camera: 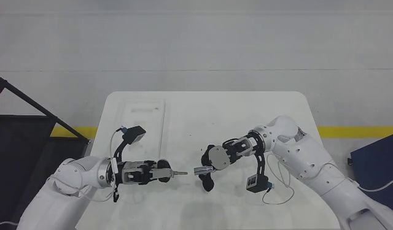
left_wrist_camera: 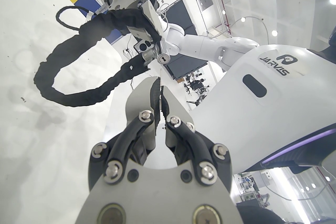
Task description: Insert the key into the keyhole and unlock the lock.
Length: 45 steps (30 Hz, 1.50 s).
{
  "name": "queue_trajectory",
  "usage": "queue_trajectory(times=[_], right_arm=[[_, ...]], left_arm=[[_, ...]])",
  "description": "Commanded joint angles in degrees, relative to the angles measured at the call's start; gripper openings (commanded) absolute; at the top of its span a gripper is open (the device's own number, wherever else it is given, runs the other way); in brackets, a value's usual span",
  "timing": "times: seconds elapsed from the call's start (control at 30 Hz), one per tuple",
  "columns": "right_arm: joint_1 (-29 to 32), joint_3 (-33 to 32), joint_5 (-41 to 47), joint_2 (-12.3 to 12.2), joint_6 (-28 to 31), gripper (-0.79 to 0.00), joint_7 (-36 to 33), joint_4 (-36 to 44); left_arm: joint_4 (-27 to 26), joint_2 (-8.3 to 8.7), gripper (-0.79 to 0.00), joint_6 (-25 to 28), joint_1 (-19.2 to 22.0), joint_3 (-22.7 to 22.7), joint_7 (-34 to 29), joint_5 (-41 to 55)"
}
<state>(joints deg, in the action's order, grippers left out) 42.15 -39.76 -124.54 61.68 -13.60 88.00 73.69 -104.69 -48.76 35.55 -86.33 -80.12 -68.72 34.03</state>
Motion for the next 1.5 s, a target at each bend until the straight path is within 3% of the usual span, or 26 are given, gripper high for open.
queue_trajectory(times=[0.0,0.47,1.0,1.3,1.47], right_arm=[[0.0,0.0,0.0,0.0,0.0,-0.785,0.0,0.0],[0.0,0.0,0.0,0.0,0.0,-0.785,0.0,0.0],[0.0,0.0,0.0,0.0,0.0,-0.785,0.0,0.0],[0.0,0.0,0.0,0.0,0.0,-0.785,0.0,0.0],[0.0,0.0,0.0,0.0,0.0,-0.785,0.0,0.0]], left_arm=[[0.0,-0.02,-0.785,-0.1,0.2,0.2,-0.1,0.3],[0.3,-0.4,-0.785,0.6,-1.9,1.2,1.7,2.8],[-5.1,-0.41,-0.785,-8.6,-7.3,-2.1,9.8,0.3],[-7.4,-0.46,-0.785,-13.2,-9.0,-2.3,9.5,0.0],[-8.4,-0.36,-0.785,-13.3,-9.3,-3.5,9.4,-2.5]])
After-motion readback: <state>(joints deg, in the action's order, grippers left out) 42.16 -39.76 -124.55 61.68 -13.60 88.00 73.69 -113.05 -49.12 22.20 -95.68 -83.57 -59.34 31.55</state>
